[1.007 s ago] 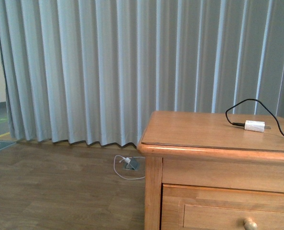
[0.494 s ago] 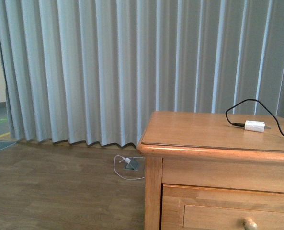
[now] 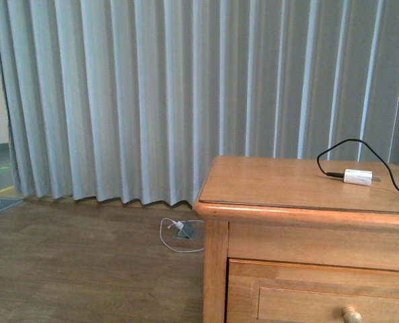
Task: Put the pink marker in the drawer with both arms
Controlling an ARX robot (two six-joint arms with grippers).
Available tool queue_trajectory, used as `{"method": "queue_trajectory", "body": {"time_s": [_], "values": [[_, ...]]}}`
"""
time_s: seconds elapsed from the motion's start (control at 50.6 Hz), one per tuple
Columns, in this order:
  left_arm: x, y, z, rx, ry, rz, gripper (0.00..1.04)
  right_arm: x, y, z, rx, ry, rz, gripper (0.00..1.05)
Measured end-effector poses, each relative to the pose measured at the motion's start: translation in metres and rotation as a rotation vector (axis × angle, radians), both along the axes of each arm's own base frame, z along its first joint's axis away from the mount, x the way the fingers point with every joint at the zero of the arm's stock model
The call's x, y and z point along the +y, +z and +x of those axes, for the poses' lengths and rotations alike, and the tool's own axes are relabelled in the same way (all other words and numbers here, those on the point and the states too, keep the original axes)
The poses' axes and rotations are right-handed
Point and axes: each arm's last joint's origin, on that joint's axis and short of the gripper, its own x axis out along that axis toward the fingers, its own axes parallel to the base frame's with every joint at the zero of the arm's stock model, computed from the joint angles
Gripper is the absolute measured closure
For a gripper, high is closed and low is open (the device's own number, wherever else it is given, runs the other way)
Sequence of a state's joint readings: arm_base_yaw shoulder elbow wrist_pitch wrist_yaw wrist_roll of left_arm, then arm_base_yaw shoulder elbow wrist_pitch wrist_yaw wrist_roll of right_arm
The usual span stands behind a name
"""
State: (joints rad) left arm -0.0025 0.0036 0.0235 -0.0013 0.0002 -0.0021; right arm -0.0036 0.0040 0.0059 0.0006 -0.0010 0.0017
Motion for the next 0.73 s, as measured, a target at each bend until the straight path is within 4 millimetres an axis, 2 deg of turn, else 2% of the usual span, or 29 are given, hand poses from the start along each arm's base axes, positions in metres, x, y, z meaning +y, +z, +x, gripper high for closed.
{"method": "queue_trajectory", "body": {"time_s": [0.494, 0.731], "values": [[0.0, 0.0, 0.0, 0.0, 0.0, 0.0, 0.06, 0.0, 0.0, 0.0, 0.0, 0.0, 0.0, 0.07], [0.0, 0.0, 0.0, 0.0, 0.0, 0.0, 0.06, 0.0, 0.0, 0.0, 0.0, 0.0, 0.001, 0.08]]}}
